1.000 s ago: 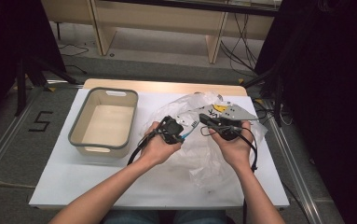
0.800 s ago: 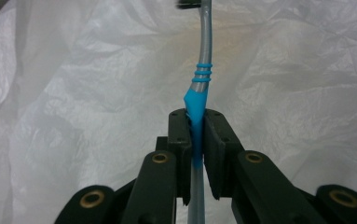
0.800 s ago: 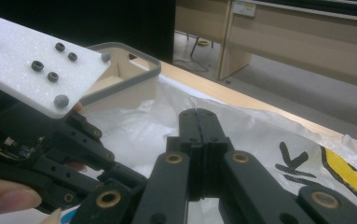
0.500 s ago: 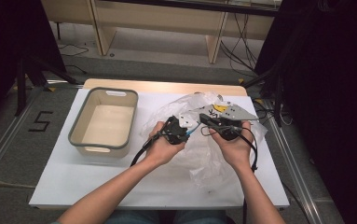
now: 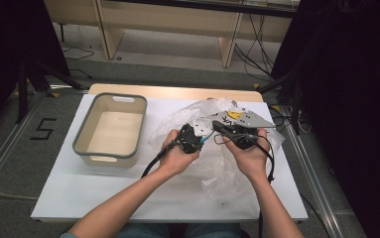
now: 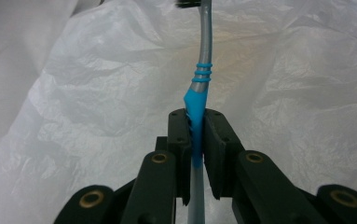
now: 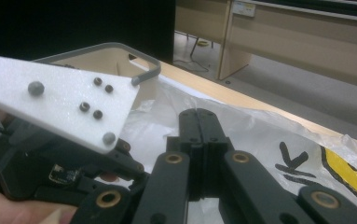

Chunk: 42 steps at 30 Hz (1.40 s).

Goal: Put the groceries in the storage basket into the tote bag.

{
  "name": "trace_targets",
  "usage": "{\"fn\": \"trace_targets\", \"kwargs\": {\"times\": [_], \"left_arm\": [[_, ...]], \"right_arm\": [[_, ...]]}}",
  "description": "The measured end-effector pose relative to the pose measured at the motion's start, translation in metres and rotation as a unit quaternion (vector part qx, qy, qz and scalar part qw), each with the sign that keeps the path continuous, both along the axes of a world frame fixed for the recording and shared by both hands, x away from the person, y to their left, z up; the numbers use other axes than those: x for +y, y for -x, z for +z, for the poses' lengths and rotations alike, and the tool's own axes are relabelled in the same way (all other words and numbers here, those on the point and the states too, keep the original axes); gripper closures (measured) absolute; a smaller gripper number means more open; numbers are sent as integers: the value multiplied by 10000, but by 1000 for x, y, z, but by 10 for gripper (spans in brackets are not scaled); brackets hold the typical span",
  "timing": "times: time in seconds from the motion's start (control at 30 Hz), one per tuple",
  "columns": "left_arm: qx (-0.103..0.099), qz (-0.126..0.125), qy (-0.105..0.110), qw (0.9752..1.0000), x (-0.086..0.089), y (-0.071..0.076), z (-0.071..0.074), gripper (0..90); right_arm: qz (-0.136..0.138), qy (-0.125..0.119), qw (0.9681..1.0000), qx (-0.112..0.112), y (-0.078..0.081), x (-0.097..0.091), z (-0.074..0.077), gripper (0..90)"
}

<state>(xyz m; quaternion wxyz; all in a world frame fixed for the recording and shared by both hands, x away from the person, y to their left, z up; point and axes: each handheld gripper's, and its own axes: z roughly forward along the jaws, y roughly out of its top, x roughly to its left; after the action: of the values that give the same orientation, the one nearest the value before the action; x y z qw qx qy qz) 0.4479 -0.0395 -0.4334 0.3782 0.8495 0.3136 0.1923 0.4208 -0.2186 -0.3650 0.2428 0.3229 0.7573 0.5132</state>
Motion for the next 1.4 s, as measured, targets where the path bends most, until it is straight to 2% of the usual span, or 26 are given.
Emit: {"fn": "trace_targets", "kwargs": {"times": [0.1, 0.23, 0.33, 0.4, 0.63, 0.77, 0.93, 1.1, 1.3, 1.4], "left_arm": [[-83, -107, -19, 9999, -3, 0, -2, 798], [-153, -239, -62, 9996, -3, 1, -5, 593], [-218, -271, 51, 9994, 2, 8, 0, 507], [-292, -312, 35, 9991, 8, 15, 4, 473], [-485, -302, 401, 9976, 39, 41, 23, 464], [-571, -205, 455, 9971, 60, 55, 28, 486], [-557, -58, 475, 9973, 84, 67, 28, 523], [-572, 141, 507, 9970, 98, 68, 26, 532], [-522, 337, 489, 9969, 103, 59, 24, 519], [-493, 460, 506, 9964, 102, 52, 22, 512]], "right_arm": [[5, 5, 10000, -3, 0, 0, 0, 900], [3, 8, 10000, 7, 0, 0, 0, 900], [-21, -4, 10000, 19, 0, -2, -1, 900], [-24, -11, 10000, 23, -1, -3, -1, 900], [-13, 36, 10000, 76, 1, -4, -3, 900], [53, 148, 9997, 198, 3, -6, -6, 900], [251, 401, 9977, 491, 8, -8, -14, 900], [463, 718, 9926, 858, 12, -7, -28, 900], [709, 1160, 9811, 1374, 15, -2, -51, 900], [786, 1285, 9759, 1578, 14, 1, -63, 900]]}}
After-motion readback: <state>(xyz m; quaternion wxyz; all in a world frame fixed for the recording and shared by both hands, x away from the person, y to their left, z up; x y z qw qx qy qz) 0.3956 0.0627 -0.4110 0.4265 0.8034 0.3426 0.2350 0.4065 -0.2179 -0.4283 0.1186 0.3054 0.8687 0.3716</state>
